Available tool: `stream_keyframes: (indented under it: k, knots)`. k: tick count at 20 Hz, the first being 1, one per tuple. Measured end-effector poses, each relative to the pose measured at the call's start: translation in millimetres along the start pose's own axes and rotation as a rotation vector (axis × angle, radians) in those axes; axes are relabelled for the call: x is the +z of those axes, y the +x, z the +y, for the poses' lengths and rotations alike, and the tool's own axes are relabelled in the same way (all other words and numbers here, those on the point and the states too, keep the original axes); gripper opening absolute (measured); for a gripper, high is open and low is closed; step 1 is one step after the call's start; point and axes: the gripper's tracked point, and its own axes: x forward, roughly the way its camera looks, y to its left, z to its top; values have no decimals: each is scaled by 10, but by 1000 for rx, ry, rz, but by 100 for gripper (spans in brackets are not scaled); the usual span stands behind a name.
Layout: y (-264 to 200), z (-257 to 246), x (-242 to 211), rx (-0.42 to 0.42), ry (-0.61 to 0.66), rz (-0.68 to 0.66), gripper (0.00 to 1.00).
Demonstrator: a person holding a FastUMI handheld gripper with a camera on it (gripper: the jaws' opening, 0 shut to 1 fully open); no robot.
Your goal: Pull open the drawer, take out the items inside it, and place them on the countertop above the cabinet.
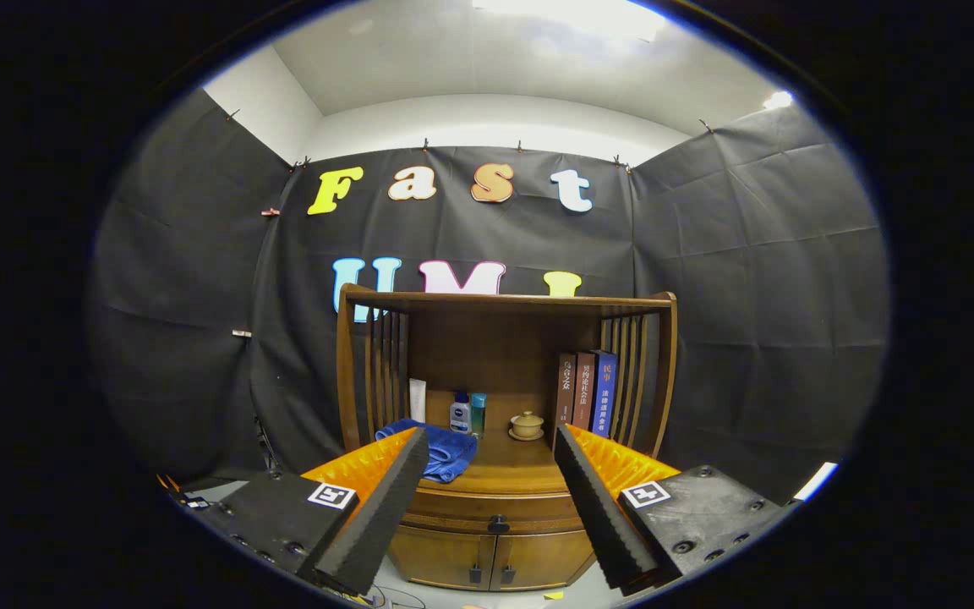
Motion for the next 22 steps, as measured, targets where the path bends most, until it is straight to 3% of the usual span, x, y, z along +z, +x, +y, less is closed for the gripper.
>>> stream_keyframes:
  k: [13, 22]
  knots:
    - [-52, -69, -72, -4, -2, 6, 98]
    - [86, -122, -628, -9, 2, 59, 98]
